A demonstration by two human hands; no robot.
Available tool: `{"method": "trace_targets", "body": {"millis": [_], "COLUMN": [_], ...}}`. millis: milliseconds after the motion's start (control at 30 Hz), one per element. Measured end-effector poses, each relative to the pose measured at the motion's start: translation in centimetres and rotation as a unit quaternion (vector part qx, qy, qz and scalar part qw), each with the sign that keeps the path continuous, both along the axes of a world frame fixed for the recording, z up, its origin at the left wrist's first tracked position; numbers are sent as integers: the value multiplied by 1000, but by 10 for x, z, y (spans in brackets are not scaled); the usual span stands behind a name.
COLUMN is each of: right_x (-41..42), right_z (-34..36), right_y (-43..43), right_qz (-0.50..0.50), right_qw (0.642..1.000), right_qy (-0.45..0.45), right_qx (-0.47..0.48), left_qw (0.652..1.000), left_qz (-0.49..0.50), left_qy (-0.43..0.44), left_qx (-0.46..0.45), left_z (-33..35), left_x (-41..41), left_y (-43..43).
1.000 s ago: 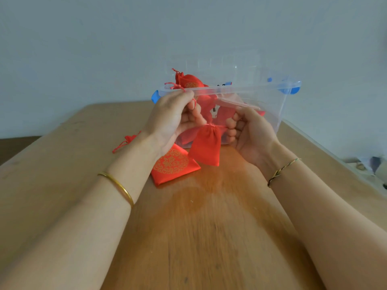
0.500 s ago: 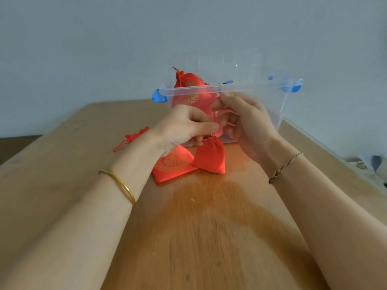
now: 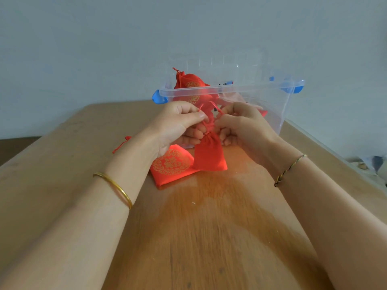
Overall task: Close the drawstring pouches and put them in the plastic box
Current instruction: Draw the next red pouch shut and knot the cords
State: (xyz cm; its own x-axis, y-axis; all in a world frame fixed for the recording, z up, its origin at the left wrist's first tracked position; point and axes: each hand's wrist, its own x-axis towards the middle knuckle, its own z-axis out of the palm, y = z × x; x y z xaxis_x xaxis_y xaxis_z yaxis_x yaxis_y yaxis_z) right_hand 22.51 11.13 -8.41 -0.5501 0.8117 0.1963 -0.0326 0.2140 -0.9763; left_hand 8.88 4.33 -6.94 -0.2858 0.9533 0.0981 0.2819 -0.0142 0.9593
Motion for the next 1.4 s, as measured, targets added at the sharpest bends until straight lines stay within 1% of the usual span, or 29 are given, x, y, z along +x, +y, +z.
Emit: {"method": "trace_targets", "body": {"millis": [167,333,400,500,567,600,633,733,833,933,1033,1100,1233,1400], "right_x": [-5,-8,-9,-10,-10,-10,-9,-9,-8,-7,-6,-6,-6,-6], "right_z": [-7,-10,-11,-11,-11,-11,-11,-12,-13,-14,-13,-12,-11,-10], "right_y": [-2,-1,-1,-5,-6,-7,-6,-6,-4,-2,-2,-2,-3,-5], "right_qz": [12,-26,-48,-71,-79,-83,-83,-64,-57,-47,-33,-24,-13,-25], "right_qw": [995,979,963,926,908,909,916,963,990,998,999,999,999,999], "right_qy": [-19,-26,-42,-75,-86,-85,-81,-63,-25,8,24,30,31,16], "right_qx": [95,203,261,363,402,400,383,253,126,51,21,17,18,42], "left_qw": [999,998,997,996,996,996,995,994,992,989,977,969,968,976], "left_qz": [41,64,69,67,70,73,77,91,110,103,75,61,62,63], "left_qy": [-21,-25,-35,-50,-55,-54,-53,-45,20,79,187,232,231,194], "left_qx": [11,10,13,13,11,13,18,35,52,71,67,65,73,72], "left_z": [0,0,1,3,3,4,5,9,13,17,18,15,9,7], "left_x": [-1,0,0,-1,-1,-1,-2,-1,-2,-3,3,7,9,2], "left_y": [0,0,0,-2,-2,-3,-3,-3,-2,-4,-5,-3,0,2]}}
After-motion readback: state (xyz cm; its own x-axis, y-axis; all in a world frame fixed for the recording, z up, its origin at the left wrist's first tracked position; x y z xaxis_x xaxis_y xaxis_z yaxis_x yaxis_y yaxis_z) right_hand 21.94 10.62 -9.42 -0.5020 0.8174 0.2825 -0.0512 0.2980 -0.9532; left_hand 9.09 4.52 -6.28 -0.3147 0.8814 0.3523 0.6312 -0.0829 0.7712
